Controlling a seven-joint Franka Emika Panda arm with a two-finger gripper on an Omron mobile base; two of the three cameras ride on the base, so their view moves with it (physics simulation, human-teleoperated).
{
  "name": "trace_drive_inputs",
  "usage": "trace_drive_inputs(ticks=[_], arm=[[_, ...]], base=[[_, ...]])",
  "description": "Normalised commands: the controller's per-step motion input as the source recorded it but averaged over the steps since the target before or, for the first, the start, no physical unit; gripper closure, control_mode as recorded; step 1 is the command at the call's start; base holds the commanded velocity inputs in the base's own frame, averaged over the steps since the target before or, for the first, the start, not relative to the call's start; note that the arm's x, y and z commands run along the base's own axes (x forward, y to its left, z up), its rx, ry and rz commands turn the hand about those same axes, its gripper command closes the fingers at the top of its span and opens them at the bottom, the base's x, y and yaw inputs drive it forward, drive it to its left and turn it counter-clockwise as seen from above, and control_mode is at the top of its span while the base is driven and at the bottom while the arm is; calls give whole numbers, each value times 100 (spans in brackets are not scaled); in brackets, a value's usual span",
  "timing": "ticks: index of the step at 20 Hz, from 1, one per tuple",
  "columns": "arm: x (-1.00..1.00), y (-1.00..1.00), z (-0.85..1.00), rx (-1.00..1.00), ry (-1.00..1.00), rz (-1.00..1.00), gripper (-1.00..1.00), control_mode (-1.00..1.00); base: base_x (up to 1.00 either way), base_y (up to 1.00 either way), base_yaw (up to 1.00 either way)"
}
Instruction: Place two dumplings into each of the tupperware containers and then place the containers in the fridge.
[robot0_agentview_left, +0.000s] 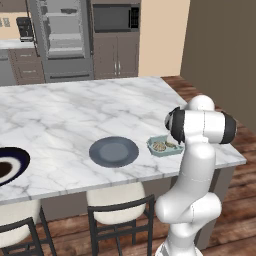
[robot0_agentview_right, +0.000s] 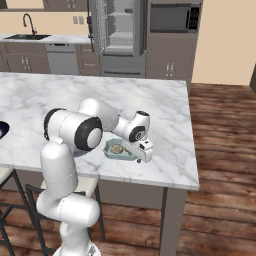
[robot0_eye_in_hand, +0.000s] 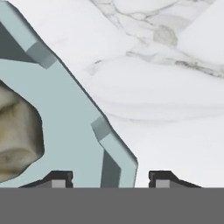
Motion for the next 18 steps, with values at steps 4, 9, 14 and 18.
trace_drive_inputs(ticks=[4, 9, 14, 18], arm=[[0, 0, 0, 0, 0, 0, 100, -100], [-3, -3, 9, 0, 0, -6, 100, -100], [-18, 0, 73, 0, -3, -16, 100, -100], [-34, 33, 98, 0, -4, -8, 100, -100]], base=[[0, 0, 0], [0, 0, 0], [0, 0, 0], [0, 0, 0]])
